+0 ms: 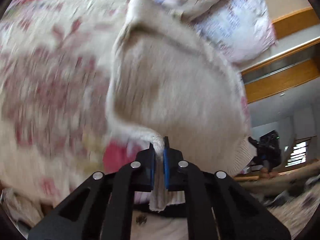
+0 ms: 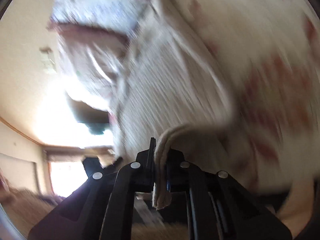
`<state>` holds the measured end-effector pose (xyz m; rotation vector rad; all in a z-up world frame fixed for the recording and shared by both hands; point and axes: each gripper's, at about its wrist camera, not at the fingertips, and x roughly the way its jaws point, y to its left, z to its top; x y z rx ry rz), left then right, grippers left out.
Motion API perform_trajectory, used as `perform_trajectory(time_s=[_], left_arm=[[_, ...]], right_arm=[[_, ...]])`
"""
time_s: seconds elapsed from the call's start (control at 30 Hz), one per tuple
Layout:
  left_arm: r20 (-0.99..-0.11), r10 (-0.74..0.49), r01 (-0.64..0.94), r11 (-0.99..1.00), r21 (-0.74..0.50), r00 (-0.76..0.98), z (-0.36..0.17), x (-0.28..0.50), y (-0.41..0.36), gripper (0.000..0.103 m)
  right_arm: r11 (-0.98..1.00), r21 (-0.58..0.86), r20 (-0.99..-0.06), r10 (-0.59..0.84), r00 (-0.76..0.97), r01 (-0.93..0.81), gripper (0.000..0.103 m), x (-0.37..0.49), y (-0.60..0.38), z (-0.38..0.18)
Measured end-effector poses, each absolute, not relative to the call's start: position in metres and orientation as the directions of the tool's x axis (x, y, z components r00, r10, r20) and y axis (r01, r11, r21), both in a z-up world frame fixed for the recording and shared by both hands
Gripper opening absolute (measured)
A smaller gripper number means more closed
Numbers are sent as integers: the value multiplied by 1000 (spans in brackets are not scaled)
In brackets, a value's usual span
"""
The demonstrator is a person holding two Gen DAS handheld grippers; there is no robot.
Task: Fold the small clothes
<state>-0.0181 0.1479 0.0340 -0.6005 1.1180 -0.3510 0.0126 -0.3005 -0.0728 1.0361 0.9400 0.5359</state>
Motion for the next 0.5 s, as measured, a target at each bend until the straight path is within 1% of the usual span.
perform_trajectory(time_s=[0.13,0.2,0.23,0.27,0.3,0.33,0.37,0.43,0.5], left_arm=[[-618,-536,48,776,-628,575,79,69,170,6],[-581,-500,31,774,-632,642,91,116,176,8],[-583,-478,7,778,-628,657,91,133,177,13],[-590,-463,-23,774,-633,661,88,151,179,15],[-615,-444,-78,767,-637,651,82,166,182,26],[-644,-415,-135,766,-628,642,77,174,186,44],[-659,-402,-174,758,-629,635,73,176,191,51],[-638,-422,-164,739,-654,644,67,166,200,61],[-652,-413,-156,759,-632,636,60,156,207,65]], right_arm=[[415,908,-275,699,660,-61,9,92,-313,-24],[414,908,-236,635,736,-66,9,130,-317,-5],[421,906,-237,591,771,-44,15,150,-320,1],[420,907,-244,571,784,-23,43,163,-322,1],[419,908,-271,547,792,21,60,175,-327,-1],[408,909,-305,518,799,82,75,184,-326,-3],[394,914,-306,514,802,96,75,181,-326,-8],[391,917,-295,531,794,79,78,178,-320,-9],[479,874,-355,508,785,86,79,170,-317,-10]])
